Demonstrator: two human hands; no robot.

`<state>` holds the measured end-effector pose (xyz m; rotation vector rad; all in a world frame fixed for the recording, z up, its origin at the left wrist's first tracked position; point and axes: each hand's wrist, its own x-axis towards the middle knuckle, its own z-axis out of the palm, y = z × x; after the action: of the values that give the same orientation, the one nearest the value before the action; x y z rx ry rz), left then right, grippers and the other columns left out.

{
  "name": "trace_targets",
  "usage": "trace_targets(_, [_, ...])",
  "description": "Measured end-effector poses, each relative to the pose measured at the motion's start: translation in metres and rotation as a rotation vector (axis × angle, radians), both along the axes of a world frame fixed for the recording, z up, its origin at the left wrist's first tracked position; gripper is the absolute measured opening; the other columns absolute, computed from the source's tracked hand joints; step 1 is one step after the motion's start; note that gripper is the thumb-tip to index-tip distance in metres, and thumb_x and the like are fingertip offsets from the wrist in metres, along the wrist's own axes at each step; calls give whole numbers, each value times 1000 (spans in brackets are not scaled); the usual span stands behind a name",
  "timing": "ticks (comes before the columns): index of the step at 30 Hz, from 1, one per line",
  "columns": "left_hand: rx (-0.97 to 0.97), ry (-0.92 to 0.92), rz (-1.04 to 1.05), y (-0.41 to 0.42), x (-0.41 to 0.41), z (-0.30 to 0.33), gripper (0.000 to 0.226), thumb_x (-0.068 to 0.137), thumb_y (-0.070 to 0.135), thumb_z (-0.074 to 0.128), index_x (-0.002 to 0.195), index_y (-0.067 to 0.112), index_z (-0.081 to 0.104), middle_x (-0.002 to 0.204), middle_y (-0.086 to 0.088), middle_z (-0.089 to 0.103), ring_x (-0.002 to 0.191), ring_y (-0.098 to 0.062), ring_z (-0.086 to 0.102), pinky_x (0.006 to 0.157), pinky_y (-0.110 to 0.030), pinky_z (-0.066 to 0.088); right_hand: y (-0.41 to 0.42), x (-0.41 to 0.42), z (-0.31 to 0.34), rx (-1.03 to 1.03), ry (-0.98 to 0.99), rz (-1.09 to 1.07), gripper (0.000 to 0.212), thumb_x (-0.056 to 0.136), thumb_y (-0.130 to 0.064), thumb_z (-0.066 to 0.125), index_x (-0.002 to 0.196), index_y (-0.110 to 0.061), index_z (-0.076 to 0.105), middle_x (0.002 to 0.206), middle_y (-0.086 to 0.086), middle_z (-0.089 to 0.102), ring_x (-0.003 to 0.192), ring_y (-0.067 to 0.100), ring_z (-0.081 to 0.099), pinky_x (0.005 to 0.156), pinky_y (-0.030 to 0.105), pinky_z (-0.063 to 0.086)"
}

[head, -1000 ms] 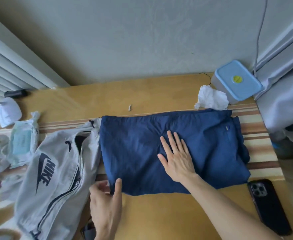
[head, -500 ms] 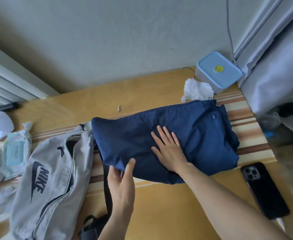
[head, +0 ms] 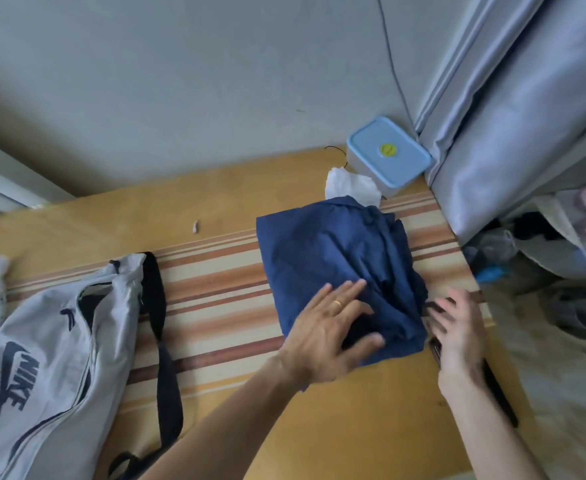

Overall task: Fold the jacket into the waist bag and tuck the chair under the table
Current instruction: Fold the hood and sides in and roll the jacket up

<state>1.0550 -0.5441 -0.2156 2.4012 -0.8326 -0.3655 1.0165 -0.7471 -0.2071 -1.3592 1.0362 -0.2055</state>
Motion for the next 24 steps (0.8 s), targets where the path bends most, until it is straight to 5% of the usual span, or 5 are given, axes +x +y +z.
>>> trace_targets(3, [11, -337, 258, 21, 11, -16, 35, 105, 27, 48, 135, 18, 63, 163, -7, 39, 155, -26, 28, 123, -54, 23, 17, -1, -11, -755, -81, 425, 39, 104, -36, 42, 138, -22, 54, 149, 7, 50, 138, 26, 46, 115, 47, 38])
trace_targets(7, [344, -228, 133, 42, 31, -51, 59, 103, 54, 37, 158, 33, 33, 171, -4, 17, 159, -29, 8, 125, -58, 15, 39, 18, -37, -1188, -87, 1049, 51, 105, -31, 37, 156, -25, 35, 168, 6, 18, 156, 30, 9, 125, 43, 15])
trace_targets(12, [432, -91, -112, 46, 41, -76, 66, 100, 64, 27, 161, 43, 10, 172, 5, -3, 159, -23, -10, 127, -55, 2, 29, 6, -90, -1185, 186, 1214, 59, 103, -43, 33, 159, -31, 21, 170, 0, 8, 157, 25, -2, 122, 47, 25])
trace_targets(19, [159, -175, -144, 101, 20, -53, 81, 79, 2, 49, 156, 23, 39, 170, -6, 19, 159, -25, 12, 125, -52, 22, 31, 11, -87, -1148, 218, 1211, 61, 100, -45, 32, 159, -30, 23, 170, -3, 8, 157, 22, -2, 122, 45, 26])
trace_targets(24, [298, -226, -260, 113, -1, -57, 71, 89, 28, 55, 157, 34, 34, 172, -4, 14, 159, -25, 9, 129, -46, 14, 32, 14, -74, -1127, 264, 1275, 63, 97, -46, 36, 157, -26, 30, 169, 4, 16, 156, 29, 9, 120, 50, 30])
